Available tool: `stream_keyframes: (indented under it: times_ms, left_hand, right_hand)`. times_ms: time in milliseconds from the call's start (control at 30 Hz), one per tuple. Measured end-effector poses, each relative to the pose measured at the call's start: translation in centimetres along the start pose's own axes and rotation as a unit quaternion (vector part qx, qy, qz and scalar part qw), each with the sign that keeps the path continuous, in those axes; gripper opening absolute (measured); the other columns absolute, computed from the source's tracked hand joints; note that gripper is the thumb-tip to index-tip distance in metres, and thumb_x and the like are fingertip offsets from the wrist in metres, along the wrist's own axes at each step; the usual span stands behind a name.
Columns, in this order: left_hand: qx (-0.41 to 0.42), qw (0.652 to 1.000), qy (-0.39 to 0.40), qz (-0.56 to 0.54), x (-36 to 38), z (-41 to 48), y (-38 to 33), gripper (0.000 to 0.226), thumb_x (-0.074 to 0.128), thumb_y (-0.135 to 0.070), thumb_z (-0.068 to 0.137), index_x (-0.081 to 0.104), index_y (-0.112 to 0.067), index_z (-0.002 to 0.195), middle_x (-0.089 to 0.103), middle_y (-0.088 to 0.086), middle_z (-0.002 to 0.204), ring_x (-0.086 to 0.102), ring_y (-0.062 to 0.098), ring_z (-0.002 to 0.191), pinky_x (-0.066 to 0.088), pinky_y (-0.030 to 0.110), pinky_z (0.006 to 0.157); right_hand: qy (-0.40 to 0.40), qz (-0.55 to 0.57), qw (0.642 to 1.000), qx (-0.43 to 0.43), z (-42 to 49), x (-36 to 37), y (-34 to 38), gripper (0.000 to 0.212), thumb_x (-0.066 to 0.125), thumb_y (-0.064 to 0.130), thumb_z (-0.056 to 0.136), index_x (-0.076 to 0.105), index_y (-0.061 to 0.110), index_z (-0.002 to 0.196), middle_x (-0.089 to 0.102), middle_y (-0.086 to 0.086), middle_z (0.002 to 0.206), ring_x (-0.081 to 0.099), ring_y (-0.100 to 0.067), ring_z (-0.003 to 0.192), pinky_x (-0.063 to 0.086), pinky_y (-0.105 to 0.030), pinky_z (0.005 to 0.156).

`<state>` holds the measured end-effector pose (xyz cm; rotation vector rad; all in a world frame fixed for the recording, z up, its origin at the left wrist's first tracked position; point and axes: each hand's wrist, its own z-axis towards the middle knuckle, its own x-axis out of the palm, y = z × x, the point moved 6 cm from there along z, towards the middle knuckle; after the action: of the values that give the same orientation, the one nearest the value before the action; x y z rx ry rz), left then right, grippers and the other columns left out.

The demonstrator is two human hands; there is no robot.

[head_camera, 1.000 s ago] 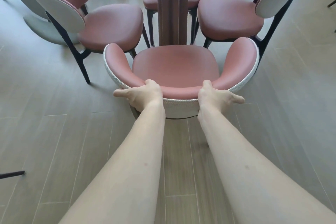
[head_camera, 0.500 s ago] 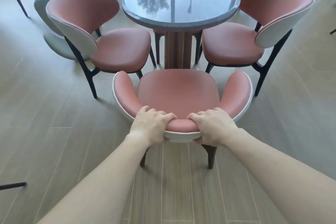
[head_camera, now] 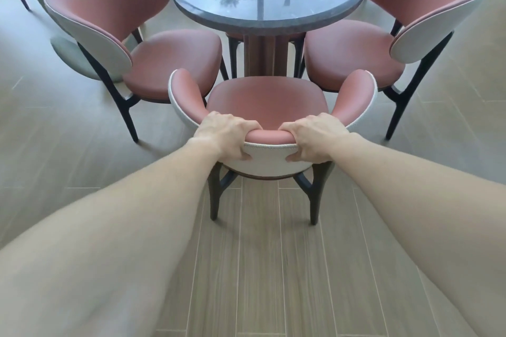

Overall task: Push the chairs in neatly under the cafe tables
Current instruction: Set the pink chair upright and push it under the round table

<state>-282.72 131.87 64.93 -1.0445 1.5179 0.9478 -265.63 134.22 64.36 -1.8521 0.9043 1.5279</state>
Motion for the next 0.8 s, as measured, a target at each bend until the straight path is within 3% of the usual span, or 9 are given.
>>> stream_keyframes:
  times_ms: [367, 800]
  left_hand:
    - [-0.003, 1.0, 0.003, 0.007, 0.5, 0.6, 1.4, 0.058, 0.071, -0.065, 0.088, 0.05, -0.049, 0.14, 0.071, -0.011, 0.125, 0.068, 0.022, 0.114, 0.042, 0.039, 0.101]
    - [0.003, 1.0, -0.012, 0.002, 1.1, 0.8, 1.5, 0.051, 0.071, -0.061, 0.088, 0.055, -0.044, 0.133, 0.072, -0.011, 0.117, 0.069, 0.022, 0.108, 0.043, 0.038, 0.098]
  right_hand:
    - [-0.011, 0.008, 1.0, -0.018, 1.3, 0.5, 0.1, 0.054, 0.071, 0.061, 0.088, 0.054, 0.037, 0.134, 0.071, 0.006, 0.119, 0.068, -0.024, 0.109, 0.041, -0.038, 0.083]
    - [-0.013, 0.007, 1.0, 0.002, 1.2, 0.7, -0.1, 0.051, 0.07, 0.061, 0.087, 0.055, 0.04, 0.132, 0.07, 0.008, 0.115, 0.069, -0.024, 0.105, 0.044, -0.037, 0.079]
